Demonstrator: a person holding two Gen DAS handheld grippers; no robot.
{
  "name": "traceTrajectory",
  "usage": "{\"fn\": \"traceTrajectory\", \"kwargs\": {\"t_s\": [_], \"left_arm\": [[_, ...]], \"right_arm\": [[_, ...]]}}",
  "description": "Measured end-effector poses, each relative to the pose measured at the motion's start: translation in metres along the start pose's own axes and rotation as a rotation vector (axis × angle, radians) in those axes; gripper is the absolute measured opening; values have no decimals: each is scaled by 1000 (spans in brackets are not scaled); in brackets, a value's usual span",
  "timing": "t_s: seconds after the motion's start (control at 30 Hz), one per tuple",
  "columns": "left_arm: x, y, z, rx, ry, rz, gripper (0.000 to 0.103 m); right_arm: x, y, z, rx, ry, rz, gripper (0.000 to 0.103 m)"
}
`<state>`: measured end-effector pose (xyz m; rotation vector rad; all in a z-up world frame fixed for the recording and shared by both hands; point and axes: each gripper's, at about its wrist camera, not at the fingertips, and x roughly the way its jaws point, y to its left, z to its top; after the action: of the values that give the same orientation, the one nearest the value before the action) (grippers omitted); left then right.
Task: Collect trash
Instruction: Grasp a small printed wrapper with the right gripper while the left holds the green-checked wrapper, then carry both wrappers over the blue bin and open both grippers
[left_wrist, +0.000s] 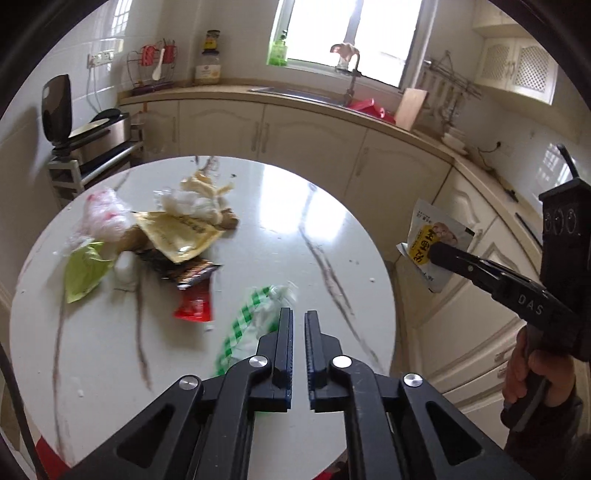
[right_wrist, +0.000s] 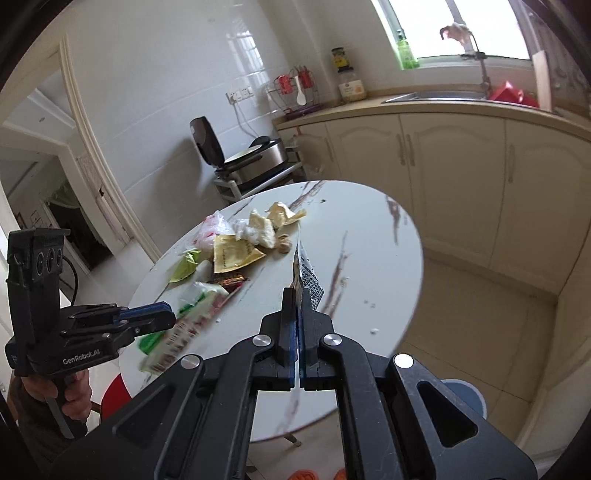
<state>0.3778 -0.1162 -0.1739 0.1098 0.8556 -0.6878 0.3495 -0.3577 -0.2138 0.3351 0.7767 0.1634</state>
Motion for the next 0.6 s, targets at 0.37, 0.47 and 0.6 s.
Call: {"fn": "traceTrajectory", "kwargs": {"t_s": [0.37, 0.47, 0.6], "left_arm": [[9, -26, -17, 78, -8, 240, 97], [16, -23, -26, 82, 42, 240, 96], [48, -24, -36, 90, 116, 244, 88]], "right_arm": [[18, -20, -33, 22, 62, 98, 2], [23, -11, -31, 14, 58, 127, 2], [28, -2, -33, 3, 64, 142, 2]]}}
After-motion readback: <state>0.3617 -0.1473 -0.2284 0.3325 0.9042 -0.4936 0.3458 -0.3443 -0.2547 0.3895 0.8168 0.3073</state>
